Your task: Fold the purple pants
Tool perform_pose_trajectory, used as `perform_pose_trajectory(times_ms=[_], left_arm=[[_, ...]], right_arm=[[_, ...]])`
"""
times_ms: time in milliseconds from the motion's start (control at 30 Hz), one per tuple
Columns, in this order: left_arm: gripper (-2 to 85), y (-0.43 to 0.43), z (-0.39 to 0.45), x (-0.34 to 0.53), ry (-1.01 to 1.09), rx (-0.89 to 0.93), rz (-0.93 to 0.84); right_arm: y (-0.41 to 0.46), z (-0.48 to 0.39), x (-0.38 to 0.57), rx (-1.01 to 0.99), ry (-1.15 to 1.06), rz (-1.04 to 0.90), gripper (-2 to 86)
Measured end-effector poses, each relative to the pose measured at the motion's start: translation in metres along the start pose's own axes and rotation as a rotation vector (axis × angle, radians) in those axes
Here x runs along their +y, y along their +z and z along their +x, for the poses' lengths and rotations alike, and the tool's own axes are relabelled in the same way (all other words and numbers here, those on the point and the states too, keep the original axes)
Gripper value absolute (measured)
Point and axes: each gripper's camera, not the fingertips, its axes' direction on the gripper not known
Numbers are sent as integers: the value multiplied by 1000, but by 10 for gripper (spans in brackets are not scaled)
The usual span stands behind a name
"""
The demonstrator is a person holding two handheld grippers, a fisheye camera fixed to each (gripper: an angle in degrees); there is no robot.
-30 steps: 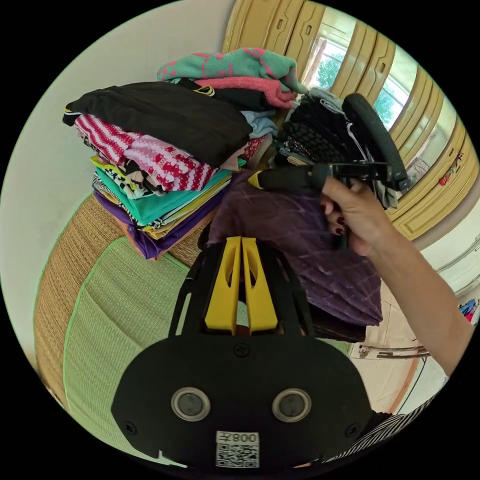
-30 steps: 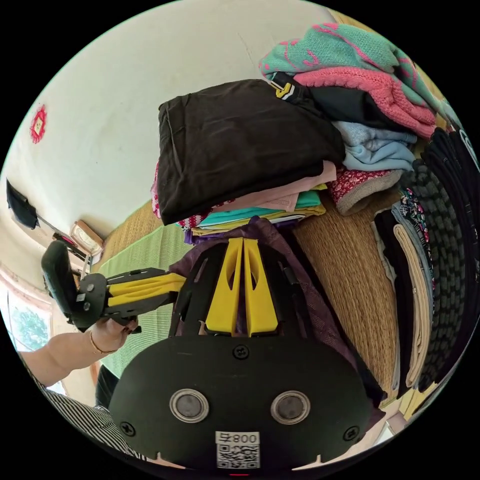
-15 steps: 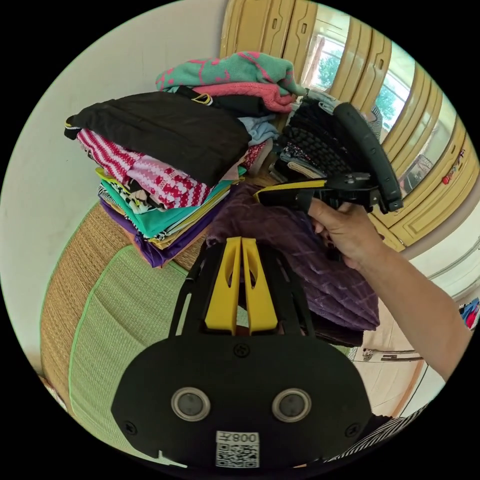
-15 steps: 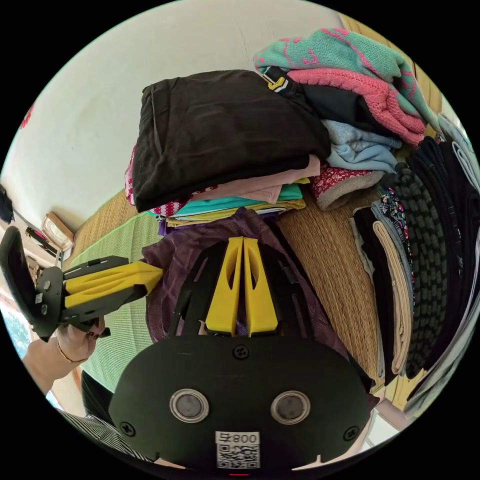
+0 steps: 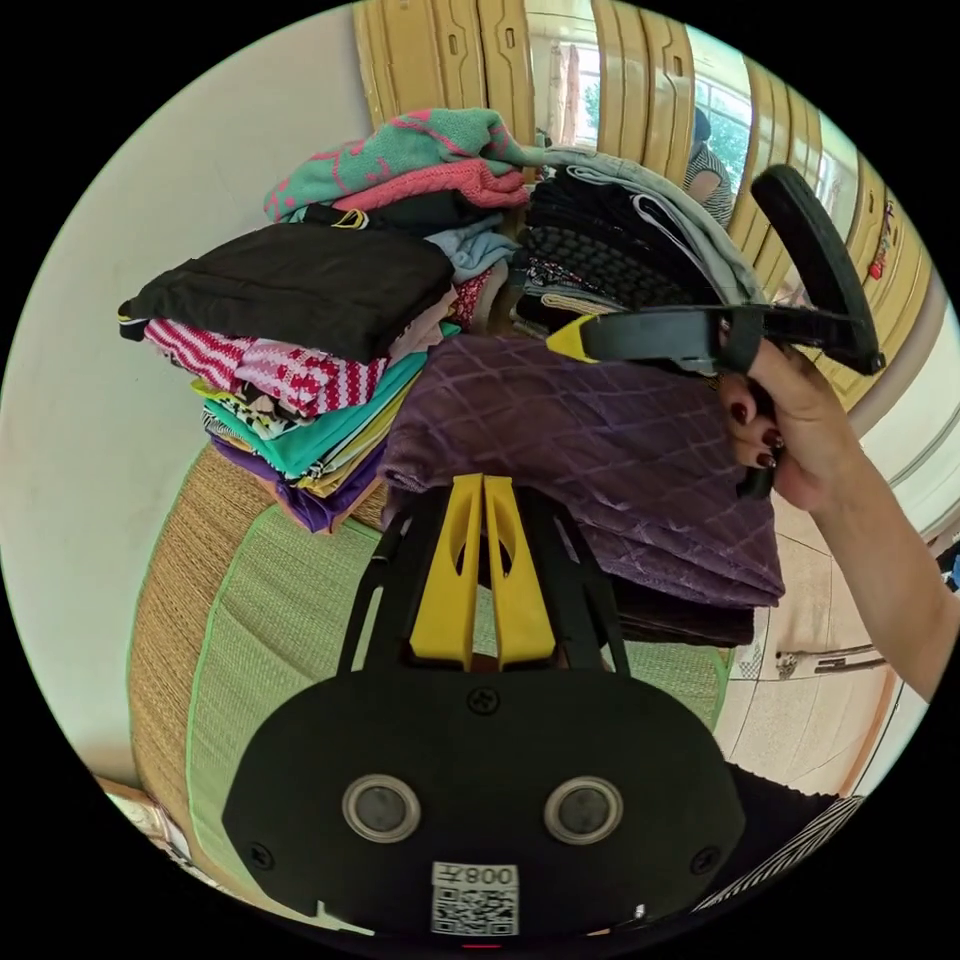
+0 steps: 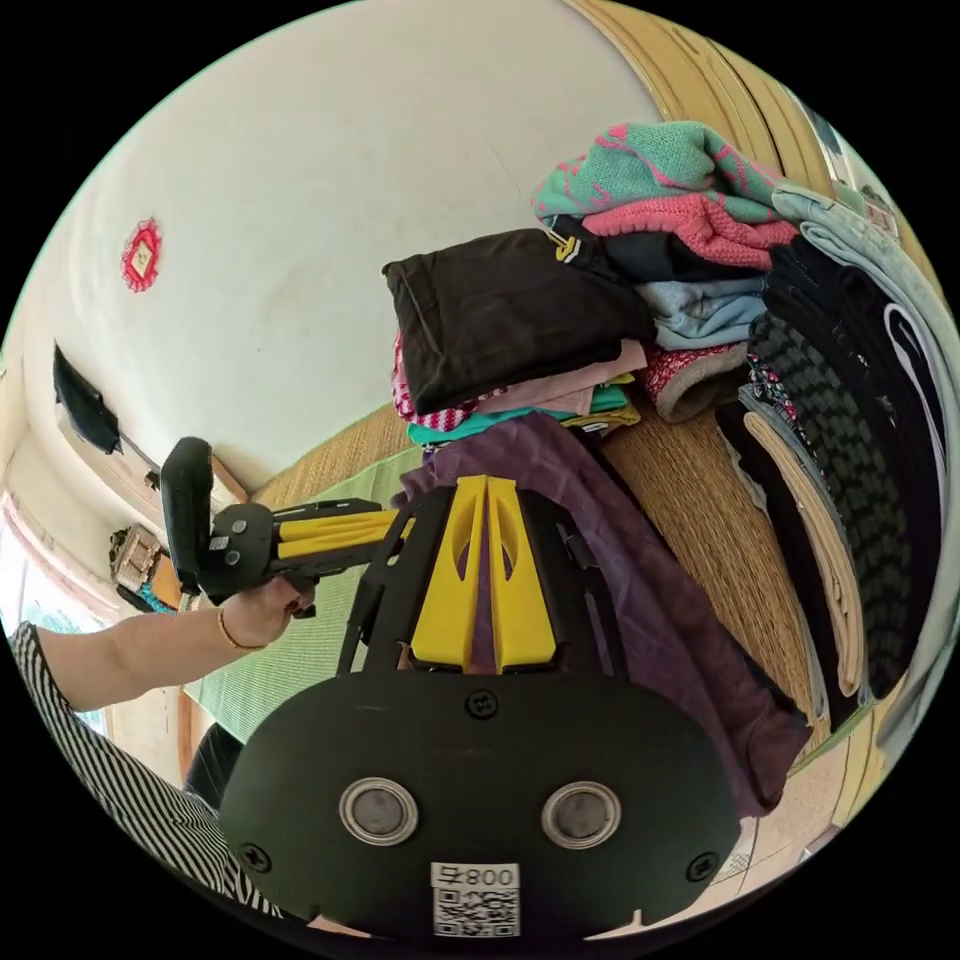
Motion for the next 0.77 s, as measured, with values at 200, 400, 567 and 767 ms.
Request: perform_pose_trajectory(times_ms=[200,400,567,767], left_arm=[[0,-82,-15,-43,-73,155,110],[4,-190,-27,-43,-34,369,282],[5,-234,-35,-36,-94,485,174],[3,-292,-33,-61,-214,543,83]], right_arm=[[29,1,19,38,2,-68,8],[-47,13,29,404,-58,198,63],[-102,56,13,580,23,337,98],[-84,94,-26,691,57,239,109]])
